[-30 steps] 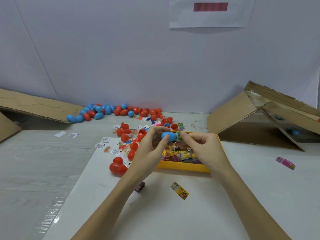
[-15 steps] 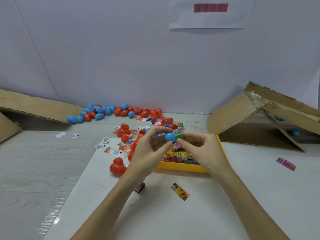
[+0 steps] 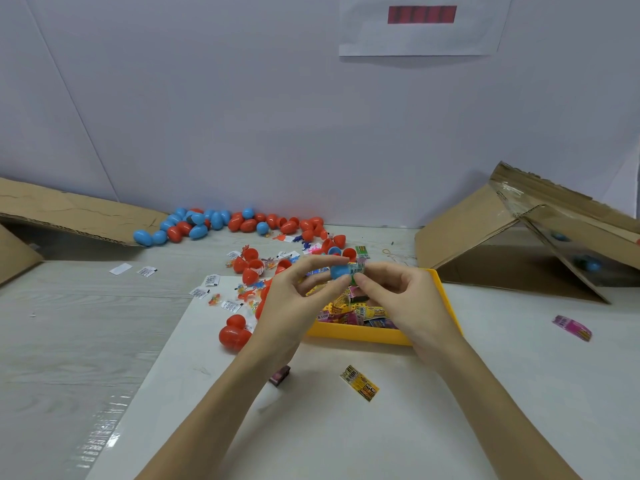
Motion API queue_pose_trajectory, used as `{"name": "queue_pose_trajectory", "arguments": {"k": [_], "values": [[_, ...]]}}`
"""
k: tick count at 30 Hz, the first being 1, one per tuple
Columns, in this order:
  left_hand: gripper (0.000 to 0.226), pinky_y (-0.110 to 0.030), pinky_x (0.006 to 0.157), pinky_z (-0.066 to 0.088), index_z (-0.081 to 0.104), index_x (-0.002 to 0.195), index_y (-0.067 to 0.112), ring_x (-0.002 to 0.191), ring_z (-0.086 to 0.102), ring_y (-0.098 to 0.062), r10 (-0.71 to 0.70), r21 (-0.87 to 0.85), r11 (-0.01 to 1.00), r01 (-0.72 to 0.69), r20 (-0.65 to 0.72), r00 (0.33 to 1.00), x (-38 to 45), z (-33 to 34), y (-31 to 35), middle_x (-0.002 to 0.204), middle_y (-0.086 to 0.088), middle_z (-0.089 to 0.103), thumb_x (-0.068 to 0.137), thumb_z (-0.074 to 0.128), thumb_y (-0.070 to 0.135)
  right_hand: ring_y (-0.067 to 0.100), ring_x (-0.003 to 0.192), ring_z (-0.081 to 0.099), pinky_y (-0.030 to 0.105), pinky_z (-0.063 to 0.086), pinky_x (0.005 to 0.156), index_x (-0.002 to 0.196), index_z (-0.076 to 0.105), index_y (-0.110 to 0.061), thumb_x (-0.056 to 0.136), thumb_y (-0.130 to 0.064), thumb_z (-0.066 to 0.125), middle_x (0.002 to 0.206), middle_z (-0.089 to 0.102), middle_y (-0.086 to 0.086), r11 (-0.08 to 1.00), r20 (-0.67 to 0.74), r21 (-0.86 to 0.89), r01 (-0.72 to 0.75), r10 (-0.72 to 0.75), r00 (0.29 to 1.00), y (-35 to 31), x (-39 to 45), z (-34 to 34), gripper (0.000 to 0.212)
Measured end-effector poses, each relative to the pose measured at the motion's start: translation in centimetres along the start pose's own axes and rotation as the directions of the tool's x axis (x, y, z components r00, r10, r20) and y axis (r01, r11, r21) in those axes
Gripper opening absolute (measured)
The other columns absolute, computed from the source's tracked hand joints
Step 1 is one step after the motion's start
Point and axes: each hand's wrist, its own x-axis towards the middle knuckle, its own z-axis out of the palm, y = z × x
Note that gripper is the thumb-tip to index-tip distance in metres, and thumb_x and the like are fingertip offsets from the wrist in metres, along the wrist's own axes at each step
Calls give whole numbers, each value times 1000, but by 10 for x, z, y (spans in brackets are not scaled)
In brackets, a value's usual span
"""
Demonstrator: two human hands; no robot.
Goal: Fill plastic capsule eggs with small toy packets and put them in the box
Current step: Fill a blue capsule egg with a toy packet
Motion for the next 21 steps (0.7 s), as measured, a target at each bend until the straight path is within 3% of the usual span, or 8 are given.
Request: {"name": "queue_pose_trajectory", "arguments": {"k": [4,7,9,14,18,21], "values": [[34,-28,91,58,72,115,21,109,71,-10,-33,-64,998,27,-107,994,1,0,-3,116,6,75,82,81,24,10,93,76,19,59,79,111,78,-24,93,-19,76,97,80,-9,1000,25,-6,22,-22,999,1,-1,3,19],[34,-20,88,55,75,116,25,111,69,-6,-83,-42,996,81,-54,995,1,-2,-2,115,11,75,82,81,28,9,91,76,18,58,75,105,77,-32,94,-19,75,95,80,-11,999,16,-11,33,-33,999,1,-2,6,18],[31,-23,92,54,76,116,26,111,70,-9,-81,2,997,81,-24,996,2,-5,-1,115,7,76,85,79,28,10,90,76,19,59,75,102,76,-35,93,-22,75,93,80,-9,1000,12,-5,23,-23,1000,1,-1,6,16],[37,-18,85,56,72,125,24,109,71,-11,-41,1,999,41,45,998,1,-7,2,119,10,74,89,75,14,10,89,77,17,58,72,100,75,-35,89,-32,74,92,80,-8,997,-21,73,-3,5,1000,-1,-2,7,12],[28,-19,85,57,77,112,31,111,69,-8,-16,-13,1000,16,-14,1000,2,-5,3,116,12,74,84,77,31,11,89,77,18,58,69,103,76,-33,93,-28,73,93,80,-8,996,-19,84,-10,12,1000,1,-3,9,11],[32,-18,84,56,73,117,32,112,69,-8,31,17,999,-30,-46,998,3,-6,1,116,12,74,87,78,24,11,88,77,17,58,67,102,75,-34,93,-27,74,91,80,-8,996,-31,91,-1,4,1000,2,-4,13,11]]}}
